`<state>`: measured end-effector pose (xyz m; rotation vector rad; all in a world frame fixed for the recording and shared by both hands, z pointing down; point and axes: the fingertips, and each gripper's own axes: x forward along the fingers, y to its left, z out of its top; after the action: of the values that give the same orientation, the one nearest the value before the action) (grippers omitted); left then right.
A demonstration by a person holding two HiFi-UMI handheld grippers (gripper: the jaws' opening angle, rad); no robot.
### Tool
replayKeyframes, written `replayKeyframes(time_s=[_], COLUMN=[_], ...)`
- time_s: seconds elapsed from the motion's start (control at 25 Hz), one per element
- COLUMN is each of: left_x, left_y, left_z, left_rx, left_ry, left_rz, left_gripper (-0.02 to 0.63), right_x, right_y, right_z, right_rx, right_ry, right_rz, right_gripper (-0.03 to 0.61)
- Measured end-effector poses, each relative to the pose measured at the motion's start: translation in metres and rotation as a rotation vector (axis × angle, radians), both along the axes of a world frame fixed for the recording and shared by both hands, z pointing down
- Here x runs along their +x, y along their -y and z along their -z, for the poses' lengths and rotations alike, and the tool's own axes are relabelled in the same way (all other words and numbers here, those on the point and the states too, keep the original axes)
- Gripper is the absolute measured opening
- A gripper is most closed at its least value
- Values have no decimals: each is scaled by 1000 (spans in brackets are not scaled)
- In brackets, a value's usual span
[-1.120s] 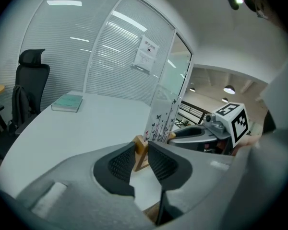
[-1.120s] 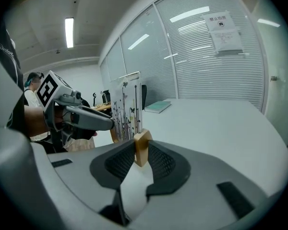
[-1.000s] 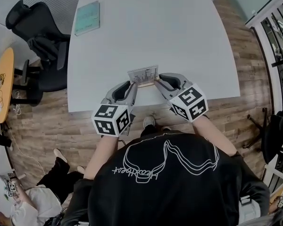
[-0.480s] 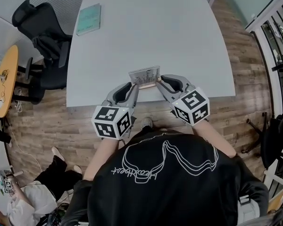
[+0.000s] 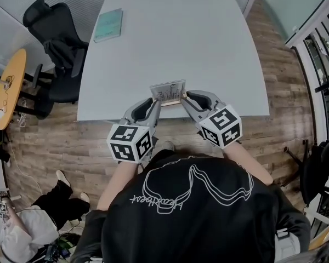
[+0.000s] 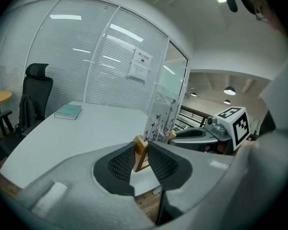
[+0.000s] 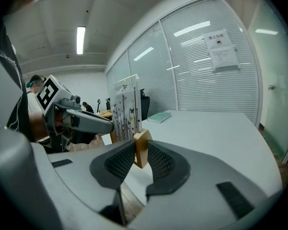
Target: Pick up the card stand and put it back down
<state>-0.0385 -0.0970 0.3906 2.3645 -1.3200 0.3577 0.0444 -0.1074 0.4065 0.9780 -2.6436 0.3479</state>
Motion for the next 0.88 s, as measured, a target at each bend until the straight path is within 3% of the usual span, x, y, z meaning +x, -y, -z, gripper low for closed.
replayKeyframes(time_s=[0.32, 0.88], left_x=[-3, -37], left_y=[-11, 7], left_z=[-4, -40], left_rx=[-6, -92], left_ry=[0, 5], left_rz=[31, 60], left_gripper=[87, 86], right_x=[-4, -37], right_y=[-7, 9], right_z=[-2, -37], right_rx=[0, -79], right_ry=[1, -24], right_rz=[31, 46], right_gripper=[87, 87])
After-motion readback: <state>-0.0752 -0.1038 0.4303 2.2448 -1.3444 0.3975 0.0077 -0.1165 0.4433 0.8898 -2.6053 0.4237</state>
